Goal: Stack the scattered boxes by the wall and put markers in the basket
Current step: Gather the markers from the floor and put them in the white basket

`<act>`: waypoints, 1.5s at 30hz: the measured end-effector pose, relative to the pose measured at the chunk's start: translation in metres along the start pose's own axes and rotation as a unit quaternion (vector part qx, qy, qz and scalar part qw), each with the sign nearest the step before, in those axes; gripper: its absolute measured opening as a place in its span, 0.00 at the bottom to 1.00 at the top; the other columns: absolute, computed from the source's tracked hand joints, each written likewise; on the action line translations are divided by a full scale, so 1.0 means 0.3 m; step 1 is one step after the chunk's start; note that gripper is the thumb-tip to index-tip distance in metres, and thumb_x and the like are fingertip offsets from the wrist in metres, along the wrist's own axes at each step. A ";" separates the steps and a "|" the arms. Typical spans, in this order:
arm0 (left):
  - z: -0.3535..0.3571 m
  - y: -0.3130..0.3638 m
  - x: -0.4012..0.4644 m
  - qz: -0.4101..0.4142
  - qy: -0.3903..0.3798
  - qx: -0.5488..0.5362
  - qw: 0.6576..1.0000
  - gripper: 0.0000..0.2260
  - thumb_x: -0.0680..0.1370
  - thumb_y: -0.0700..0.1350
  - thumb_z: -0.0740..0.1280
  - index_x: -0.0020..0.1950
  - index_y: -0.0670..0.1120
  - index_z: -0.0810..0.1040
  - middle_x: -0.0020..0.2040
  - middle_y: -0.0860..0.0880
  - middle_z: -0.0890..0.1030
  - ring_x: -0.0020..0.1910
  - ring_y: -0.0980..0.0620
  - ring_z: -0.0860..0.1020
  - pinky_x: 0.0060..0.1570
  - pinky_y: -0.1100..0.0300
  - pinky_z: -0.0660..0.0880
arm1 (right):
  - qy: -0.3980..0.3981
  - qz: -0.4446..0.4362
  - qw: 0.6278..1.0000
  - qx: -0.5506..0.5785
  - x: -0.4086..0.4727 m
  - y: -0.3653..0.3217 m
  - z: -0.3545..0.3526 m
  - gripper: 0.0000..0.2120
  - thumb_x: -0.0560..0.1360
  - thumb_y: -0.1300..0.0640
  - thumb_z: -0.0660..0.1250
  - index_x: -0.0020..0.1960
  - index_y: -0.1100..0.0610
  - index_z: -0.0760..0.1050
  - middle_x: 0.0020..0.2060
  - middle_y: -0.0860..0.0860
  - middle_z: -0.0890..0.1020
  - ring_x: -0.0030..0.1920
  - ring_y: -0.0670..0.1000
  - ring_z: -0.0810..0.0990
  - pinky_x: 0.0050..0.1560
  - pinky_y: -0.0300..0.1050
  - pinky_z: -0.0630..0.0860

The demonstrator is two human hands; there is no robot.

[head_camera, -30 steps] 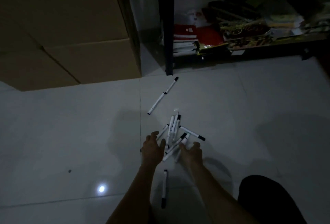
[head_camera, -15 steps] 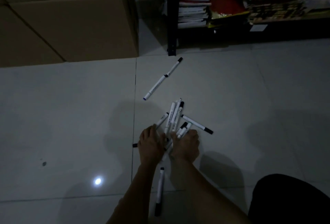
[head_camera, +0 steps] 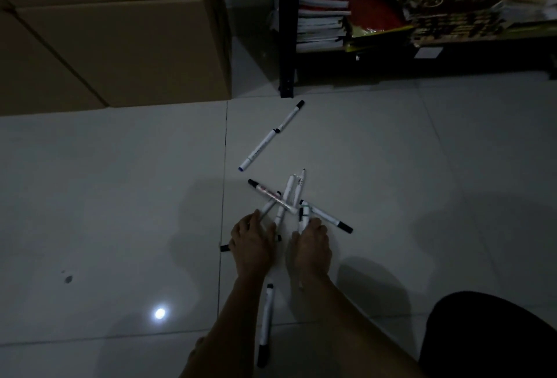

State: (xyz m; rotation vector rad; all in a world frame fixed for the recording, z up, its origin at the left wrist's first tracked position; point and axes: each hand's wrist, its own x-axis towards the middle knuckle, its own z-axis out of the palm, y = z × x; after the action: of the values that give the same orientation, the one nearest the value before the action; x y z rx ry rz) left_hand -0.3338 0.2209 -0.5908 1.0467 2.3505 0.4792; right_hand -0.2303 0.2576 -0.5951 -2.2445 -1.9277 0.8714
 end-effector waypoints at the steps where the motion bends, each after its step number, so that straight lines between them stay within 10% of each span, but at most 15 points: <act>1: 0.000 0.003 0.005 -0.002 0.001 0.001 1.000 0.24 0.80 0.58 0.60 0.74 0.49 0.66 0.72 0.46 0.69 0.72 0.43 0.63 0.69 0.45 0.64 | -0.006 -0.002 1.000 0.010 0.011 0.006 -0.005 0.18 0.81 0.50 0.61 0.66 0.59 0.65 0.61 0.57 0.74 0.62 0.56 0.75 0.56 0.50 0.73; 18: 0.023 0.124 0.101 -0.065 0.009 0.055 0.996 0.33 0.72 0.69 0.66 0.68 0.48 0.68 0.63 0.43 0.69 0.63 0.41 0.69 0.62 0.48 0.66 | -0.124 0.042 0.929 0.347 0.098 0.079 -0.090 0.10 0.82 0.52 0.60 0.58 0.58 0.71 0.44 0.53 0.78 0.48 0.54 0.82 0.37 0.37 0.71; 22: 0.031 0.114 0.108 -0.038 -0.013 0.070 0.997 0.26 0.74 0.59 0.69 0.66 0.49 0.66 0.63 0.44 0.69 0.60 0.42 0.70 0.59 0.48 0.70 | -0.148 0.090 0.870 0.461 0.094 0.052 -0.108 0.07 0.83 0.56 0.60 0.58 0.57 0.67 0.44 0.59 0.79 0.31 0.50 0.83 0.26 0.39 0.77; 31: 0.012 0.098 0.133 0.000 -0.068 0.083 0.994 0.20 0.80 0.50 0.65 0.66 0.40 0.69 0.64 0.39 0.68 0.59 0.39 0.73 0.59 0.47 0.73 | -0.151 0.083 0.832 0.528 0.078 0.019 -0.143 0.09 0.83 0.58 0.59 0.58 0.63 0.69 0.35 0.56 0.77 0.29 0.53 0.77 0.31 0.45 0.78; 45: -0.047 0.121 0.091 -0.012 -0.137 -0.256 0.957 0.16 0.82 0.52 0.60 0.60 0.39 0.68 0.48 0.42 0.76 0.42 0.49 0.75 0.40 0.55 0.76 | -0.125 0.087 0.818 0.554 0.095 -0.021 -0.179 0.11 0.82 0.54 0.62 0.42 0.56 0.70 0.27 0.49 0.73 0.22 0.45 0.69 0.23 0.36 0.69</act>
State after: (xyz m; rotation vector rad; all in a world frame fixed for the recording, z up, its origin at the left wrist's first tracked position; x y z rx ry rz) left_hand -0.3365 0.2634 -0.5696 0.7769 1.8487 0.8232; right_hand -0.2101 0.3021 -0.5581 -1.5705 -0.7734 1.7590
